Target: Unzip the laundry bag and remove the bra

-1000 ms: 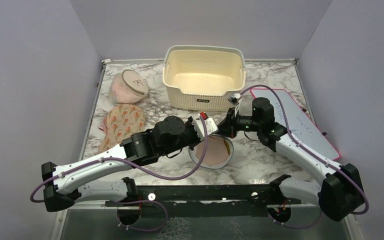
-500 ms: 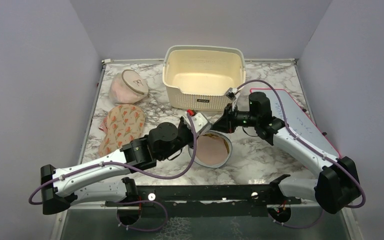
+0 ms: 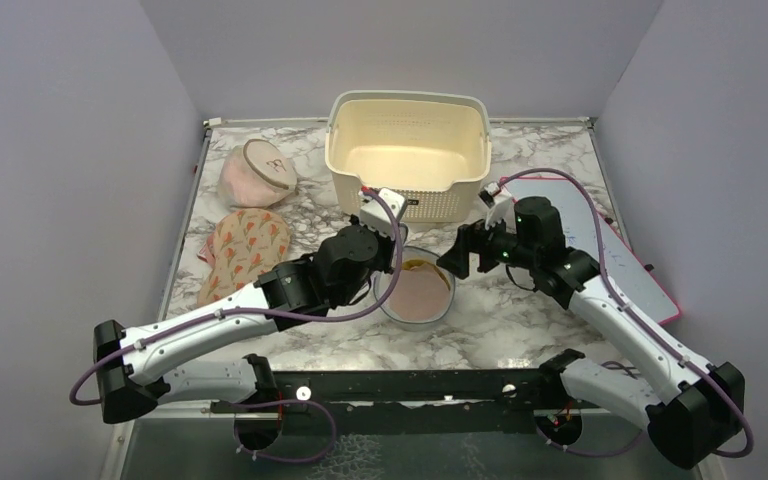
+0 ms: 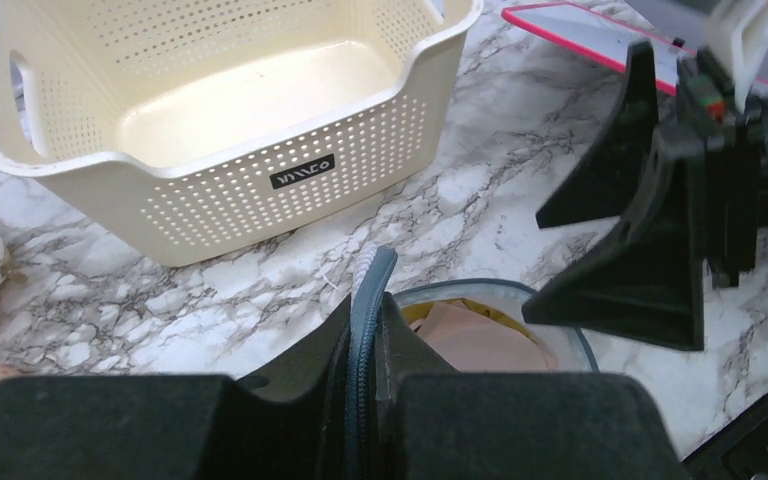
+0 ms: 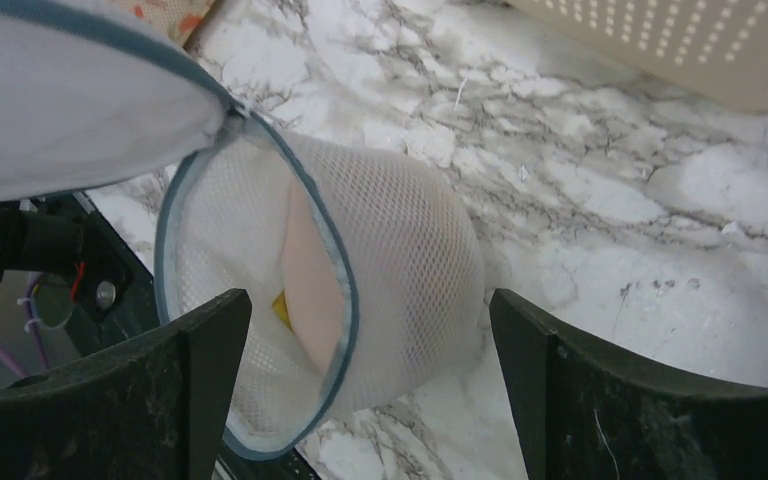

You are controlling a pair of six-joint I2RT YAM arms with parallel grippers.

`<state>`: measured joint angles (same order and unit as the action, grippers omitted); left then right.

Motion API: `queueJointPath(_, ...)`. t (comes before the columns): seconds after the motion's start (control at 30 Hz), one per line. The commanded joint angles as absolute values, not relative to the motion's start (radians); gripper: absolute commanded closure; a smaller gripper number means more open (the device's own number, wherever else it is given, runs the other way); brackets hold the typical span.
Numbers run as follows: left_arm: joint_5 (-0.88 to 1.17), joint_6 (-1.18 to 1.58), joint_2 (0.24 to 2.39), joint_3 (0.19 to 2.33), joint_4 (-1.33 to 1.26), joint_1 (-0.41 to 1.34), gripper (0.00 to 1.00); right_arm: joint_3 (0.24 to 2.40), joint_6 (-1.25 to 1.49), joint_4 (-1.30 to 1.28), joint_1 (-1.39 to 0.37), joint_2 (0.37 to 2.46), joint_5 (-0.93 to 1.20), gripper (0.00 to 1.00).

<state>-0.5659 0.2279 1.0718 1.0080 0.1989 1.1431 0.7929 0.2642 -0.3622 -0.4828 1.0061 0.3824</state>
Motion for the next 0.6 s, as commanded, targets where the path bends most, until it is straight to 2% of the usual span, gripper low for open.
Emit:
queueJointPath(0.0, -0.592, 0.327, 1.104, 1.102, 0.297, 1.099, 1.0, 0.738, 0.322, -0.393, -0.514, 1.019, 0.373, 0.12)
queueJointPath(0.07, -0.569, 0.34, 1.108, 1.111, 0.312, 1.075, 1.0, 0.733, 0.342, -0.39, -0.528, 1.047, 0.353, 0.15)
queueJointPath(0.17, -0.551, 0.351, 1.101, 1.104, 0.313, 1.046, 1.0, 0.714, 0.375, -0.369, -0.529, 1.077, 0.358, 0.27)
queueJointPath(0.33, -0.519, 0.394, 1.096, 1.082, 0.328, 0.978, 1.0, 0.681, 0.376, -0.355, -0.529, 1.043, 0.346, 0.29)
queueJointPath(0.47, -0.447, 0.44, 1.089, 1.06, 0.328, 0.919, 1.0, 0.658, 0.363, -0.321, -0.529, 1.034, 0.343, 0.53)
queueJointPath(0.57, -0.413, 0.456, 1.08, 1.05, 0.334, 0.903, 1.0, 0.656, 0.359, -0.327, -0.529, 1.048, 0.317, 0.55)
